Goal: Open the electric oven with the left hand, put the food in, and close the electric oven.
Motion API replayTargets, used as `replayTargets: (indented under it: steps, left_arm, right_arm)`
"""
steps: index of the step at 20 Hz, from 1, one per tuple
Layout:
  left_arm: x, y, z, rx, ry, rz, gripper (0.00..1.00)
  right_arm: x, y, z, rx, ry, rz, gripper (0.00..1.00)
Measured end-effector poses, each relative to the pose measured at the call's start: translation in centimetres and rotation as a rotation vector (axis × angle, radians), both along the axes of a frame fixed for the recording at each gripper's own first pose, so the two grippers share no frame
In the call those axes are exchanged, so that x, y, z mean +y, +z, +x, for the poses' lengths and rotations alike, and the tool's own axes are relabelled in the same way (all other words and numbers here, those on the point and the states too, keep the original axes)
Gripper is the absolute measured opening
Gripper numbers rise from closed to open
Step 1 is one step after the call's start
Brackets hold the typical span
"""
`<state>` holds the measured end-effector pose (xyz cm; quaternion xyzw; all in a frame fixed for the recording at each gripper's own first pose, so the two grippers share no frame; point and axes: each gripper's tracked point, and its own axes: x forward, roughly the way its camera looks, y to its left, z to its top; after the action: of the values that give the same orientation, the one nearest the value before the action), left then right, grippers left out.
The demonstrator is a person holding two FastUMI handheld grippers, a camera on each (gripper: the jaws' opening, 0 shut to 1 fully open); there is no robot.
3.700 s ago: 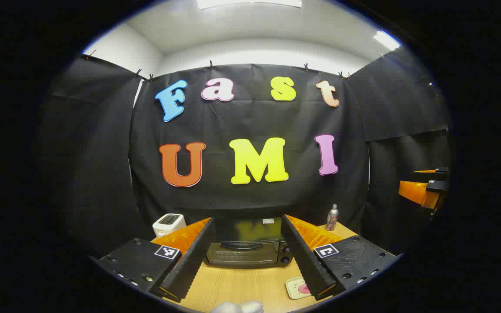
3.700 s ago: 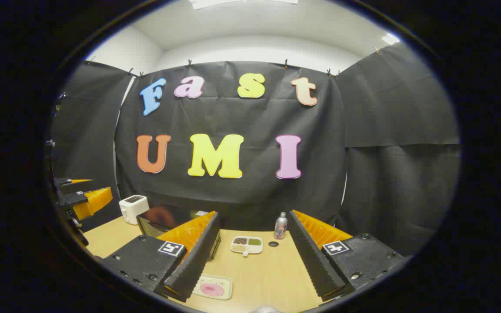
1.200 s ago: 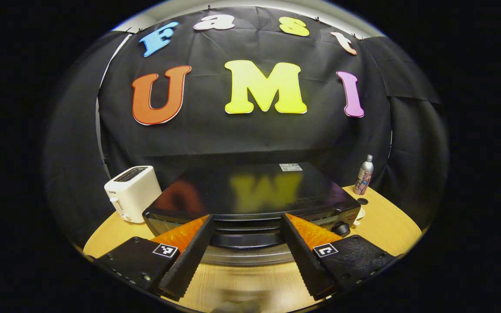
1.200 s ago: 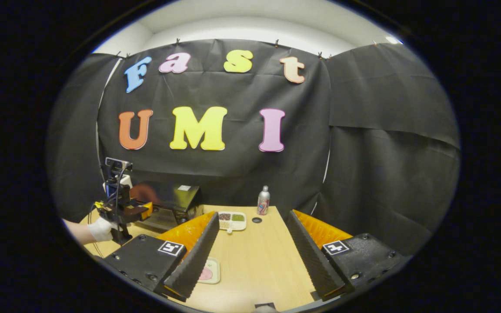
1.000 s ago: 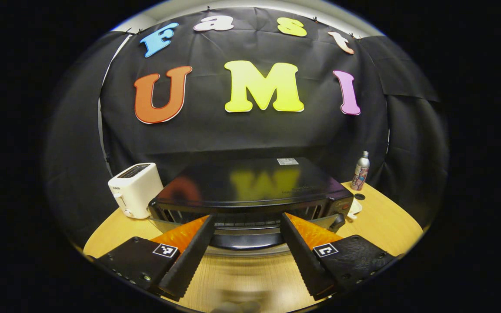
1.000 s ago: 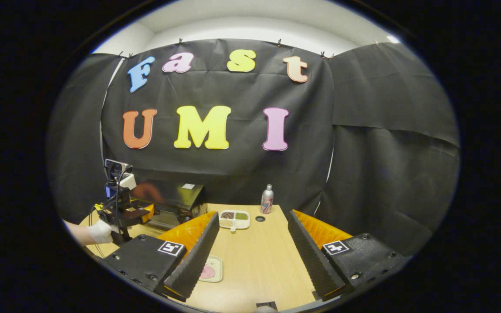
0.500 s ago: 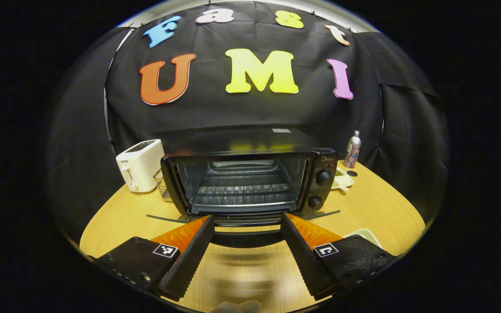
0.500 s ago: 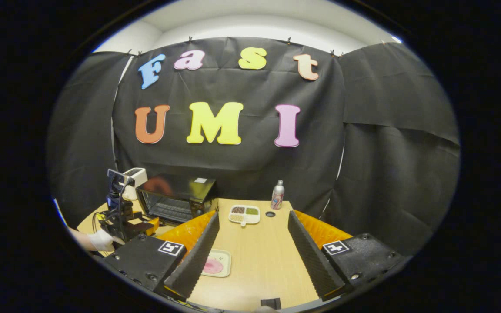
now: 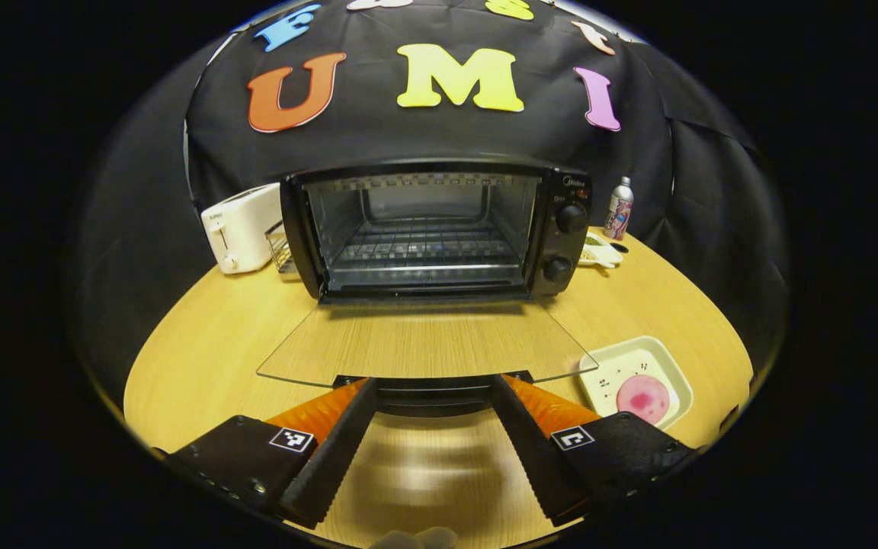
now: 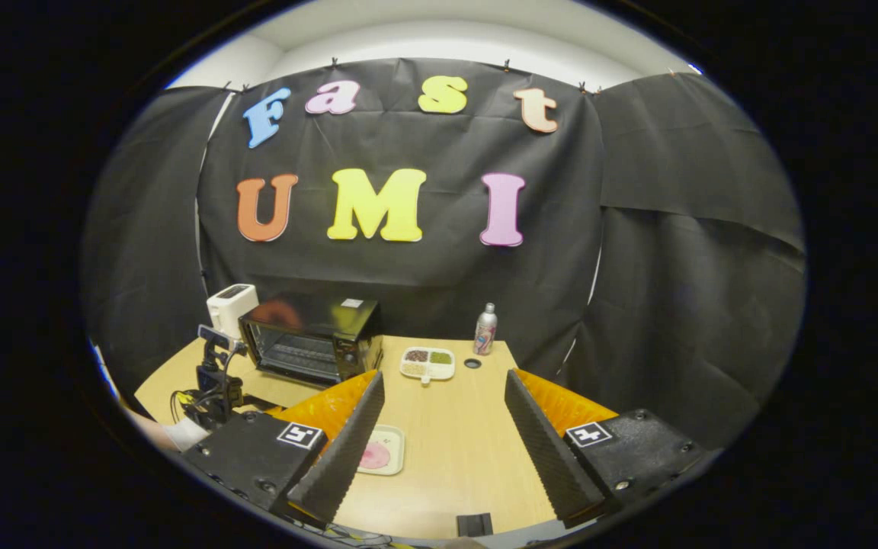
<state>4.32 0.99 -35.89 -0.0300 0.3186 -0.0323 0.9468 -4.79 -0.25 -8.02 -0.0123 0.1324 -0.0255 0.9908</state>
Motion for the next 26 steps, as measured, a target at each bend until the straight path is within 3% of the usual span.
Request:
replayTargets:
  steps: [3, 12, 17, 26]
  left_arm:
    - [-0.1, -1.9, -0.4, 0.063, 0.010, -0.015, 0.98]
    - [0.8, 0.3, -0.7, -0.010, 0.007, 0.010, 0.96]
    - [2.4, 5.9, -3.3, -0.105, 0.044, -0.006, 0.96]
    - [4.0, 20.4, -9.0, -0.325, 0.100, 0.030, 0.96]
  right_arm:
    - [-0.4, -0.7, -0.2, 0.018, -0.009, 0.001, 0.97]
    - [-0.6, -5.3, 0.7, 0.092, 0.003, 0.024, 0.97]
    - [0.2, -10.7, 2.3, 0.185, 0.049, 0.061, 0.97]
    - [3.1, -21.7, 6.7, 0.417, 0.193, 0.122, 0.97]
